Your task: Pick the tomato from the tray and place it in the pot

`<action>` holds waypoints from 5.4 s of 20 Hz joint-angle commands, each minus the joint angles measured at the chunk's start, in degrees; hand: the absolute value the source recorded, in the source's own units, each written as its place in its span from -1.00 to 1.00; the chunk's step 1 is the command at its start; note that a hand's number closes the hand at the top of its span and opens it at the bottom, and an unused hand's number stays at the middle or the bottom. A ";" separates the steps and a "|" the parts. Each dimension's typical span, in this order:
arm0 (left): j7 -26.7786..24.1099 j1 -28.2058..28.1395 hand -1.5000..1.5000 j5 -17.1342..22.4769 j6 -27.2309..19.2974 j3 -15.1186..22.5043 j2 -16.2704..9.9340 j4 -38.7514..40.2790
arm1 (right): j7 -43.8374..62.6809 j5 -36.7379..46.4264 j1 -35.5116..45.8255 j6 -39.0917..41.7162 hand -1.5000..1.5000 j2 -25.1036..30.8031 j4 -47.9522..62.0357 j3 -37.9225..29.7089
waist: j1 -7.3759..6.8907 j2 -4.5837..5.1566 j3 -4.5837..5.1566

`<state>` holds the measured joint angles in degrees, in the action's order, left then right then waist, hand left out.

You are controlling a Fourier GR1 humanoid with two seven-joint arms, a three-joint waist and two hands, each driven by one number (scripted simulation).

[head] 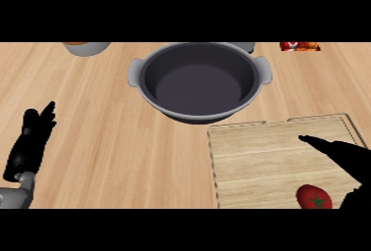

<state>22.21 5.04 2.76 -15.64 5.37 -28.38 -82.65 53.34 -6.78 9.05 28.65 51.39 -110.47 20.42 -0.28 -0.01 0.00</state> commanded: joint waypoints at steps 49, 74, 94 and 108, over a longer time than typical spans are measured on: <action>-1.83 5.97 0.00 -8.13 12.47 -3.46 9.02 -2.33 | -45.74 28.91 22.11 14.28 1.00 -15.73 8.92 1.20 | -17.20 4.85 -0.99; -0.07 10.18 0.00 -10.28 10.64 -2.27 10.62 -0.36 | -95.59 4.55 47.15 13.04 1.00 -15.82 34.23 -21.05 | -12.82 5.13 -0.32; -0.04 8.48 0.00 -10.84 9.55 -4.06 10.02 2.32 | -105.14 10.52 57.33 13.76 1.00 -15.45 43.95 3.45 | -9.17 3.10 0.04; 0.25 6.89 0.00 -10.20 9.52 -5.14 9.73 1.13 | -107.25 4.09 55.19 16.29 -1.00 -20.46 54.80 18.87 | -8.00 2.39 0.03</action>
<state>22.68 13.23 -7.56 -5.92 0.46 -18.65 -80.77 -44.89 2.19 64.12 31.15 32.61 -60.60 38.43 -8.34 2.79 0.02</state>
